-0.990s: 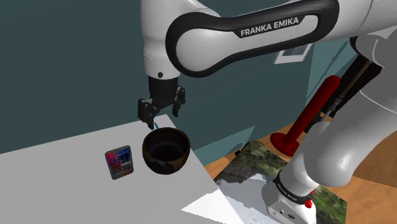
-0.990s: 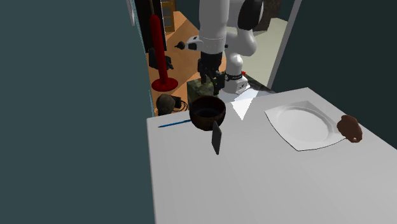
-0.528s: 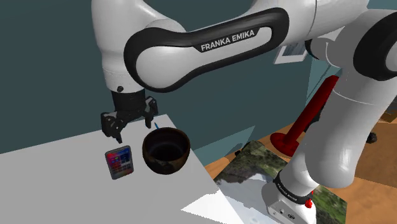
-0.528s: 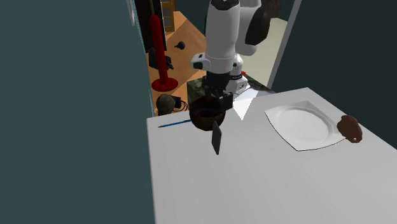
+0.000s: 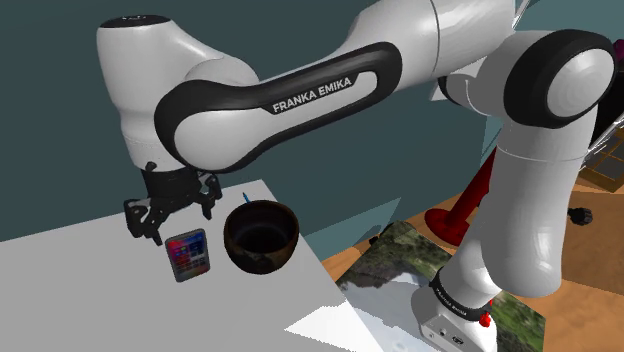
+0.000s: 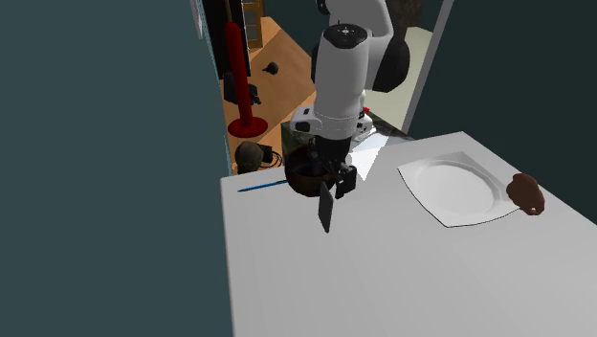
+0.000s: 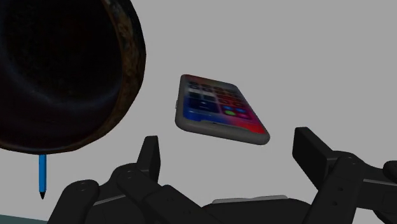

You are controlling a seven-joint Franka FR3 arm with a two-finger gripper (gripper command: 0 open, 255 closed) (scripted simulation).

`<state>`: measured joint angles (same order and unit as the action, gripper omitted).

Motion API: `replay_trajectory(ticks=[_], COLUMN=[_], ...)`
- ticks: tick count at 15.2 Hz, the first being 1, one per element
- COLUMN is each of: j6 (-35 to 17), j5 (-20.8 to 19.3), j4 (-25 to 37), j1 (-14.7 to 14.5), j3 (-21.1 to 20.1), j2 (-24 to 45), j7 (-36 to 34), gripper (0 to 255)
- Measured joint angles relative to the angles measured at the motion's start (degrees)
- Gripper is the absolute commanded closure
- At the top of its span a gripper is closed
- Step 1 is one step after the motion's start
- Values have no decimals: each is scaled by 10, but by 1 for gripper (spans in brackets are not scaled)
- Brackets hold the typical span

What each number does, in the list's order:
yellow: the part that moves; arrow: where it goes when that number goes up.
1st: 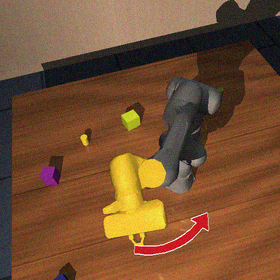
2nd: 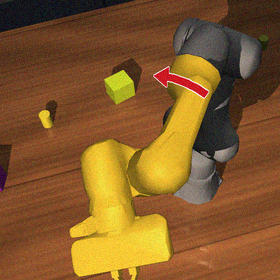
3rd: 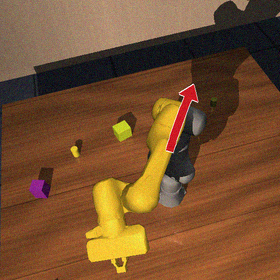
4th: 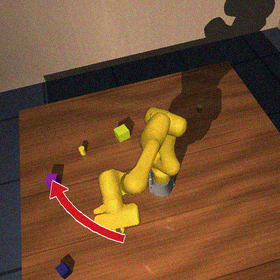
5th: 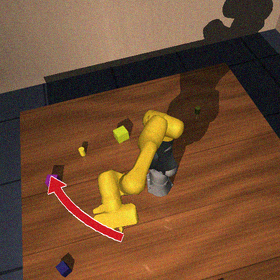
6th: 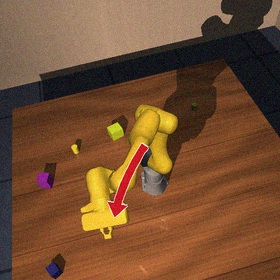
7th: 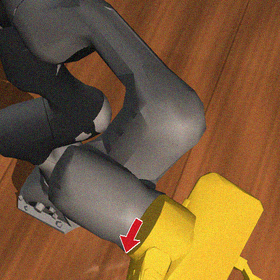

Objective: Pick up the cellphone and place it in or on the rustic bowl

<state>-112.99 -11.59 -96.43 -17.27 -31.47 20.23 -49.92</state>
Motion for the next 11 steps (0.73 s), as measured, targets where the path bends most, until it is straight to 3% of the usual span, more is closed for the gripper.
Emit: replay_trajectory(ticks=[10, 11], j6=[-22, -22], j5=[-7, -7], j4=[-13, -13], j1=[-2, -2], j3=[3, 3], j2=[11, 11], j7=[-5, -5], gripper=[0, 255])
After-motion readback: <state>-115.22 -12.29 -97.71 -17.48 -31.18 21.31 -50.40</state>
